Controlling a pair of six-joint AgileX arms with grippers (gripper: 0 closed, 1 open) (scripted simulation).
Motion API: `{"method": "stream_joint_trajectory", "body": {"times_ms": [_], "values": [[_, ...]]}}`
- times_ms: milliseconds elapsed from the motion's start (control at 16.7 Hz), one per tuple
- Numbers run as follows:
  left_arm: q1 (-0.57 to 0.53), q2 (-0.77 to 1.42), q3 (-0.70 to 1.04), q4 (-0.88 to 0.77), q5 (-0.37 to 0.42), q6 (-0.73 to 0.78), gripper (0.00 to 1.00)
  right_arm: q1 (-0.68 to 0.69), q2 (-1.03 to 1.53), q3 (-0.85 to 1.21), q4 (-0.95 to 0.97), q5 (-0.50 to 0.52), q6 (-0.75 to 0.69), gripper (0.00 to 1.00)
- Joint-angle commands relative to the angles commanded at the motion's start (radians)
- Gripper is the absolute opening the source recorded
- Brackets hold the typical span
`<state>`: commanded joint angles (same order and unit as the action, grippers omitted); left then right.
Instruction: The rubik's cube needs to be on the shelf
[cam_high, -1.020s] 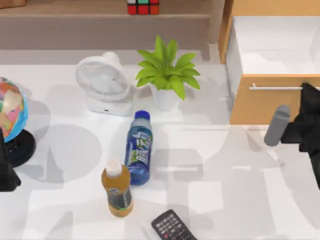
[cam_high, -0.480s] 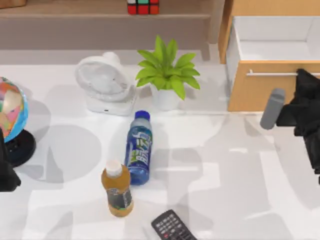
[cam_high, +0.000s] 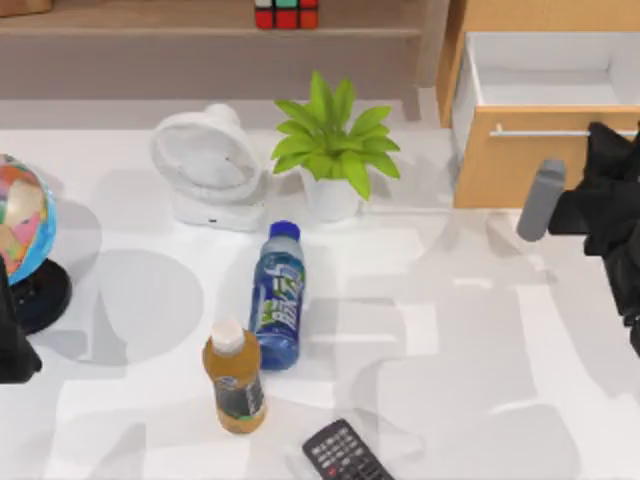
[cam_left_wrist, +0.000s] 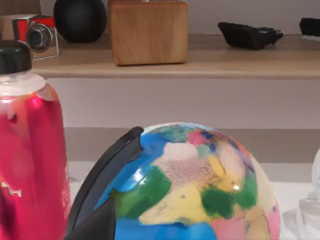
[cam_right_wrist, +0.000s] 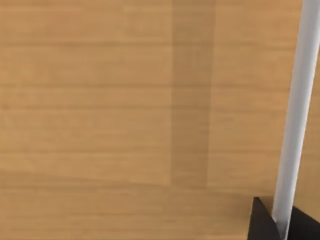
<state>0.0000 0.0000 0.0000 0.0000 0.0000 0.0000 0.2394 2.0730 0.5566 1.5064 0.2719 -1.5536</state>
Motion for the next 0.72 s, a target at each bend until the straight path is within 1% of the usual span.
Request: {"method": "stream_joint_trajectory", "body": {"times_ms": [300,720], "values": [[0.0,0.0,0.0,0.0,0.0,0.0,1.0,-0.002,0.007,0.035,-0.015,-0.004,0.004,0.0],[0.0,0.0,0.0,0.0,0.0,0.0,1.0,-0.025,0.067,0.171,-0.1,-0.029,-0.002,0.0]]}}
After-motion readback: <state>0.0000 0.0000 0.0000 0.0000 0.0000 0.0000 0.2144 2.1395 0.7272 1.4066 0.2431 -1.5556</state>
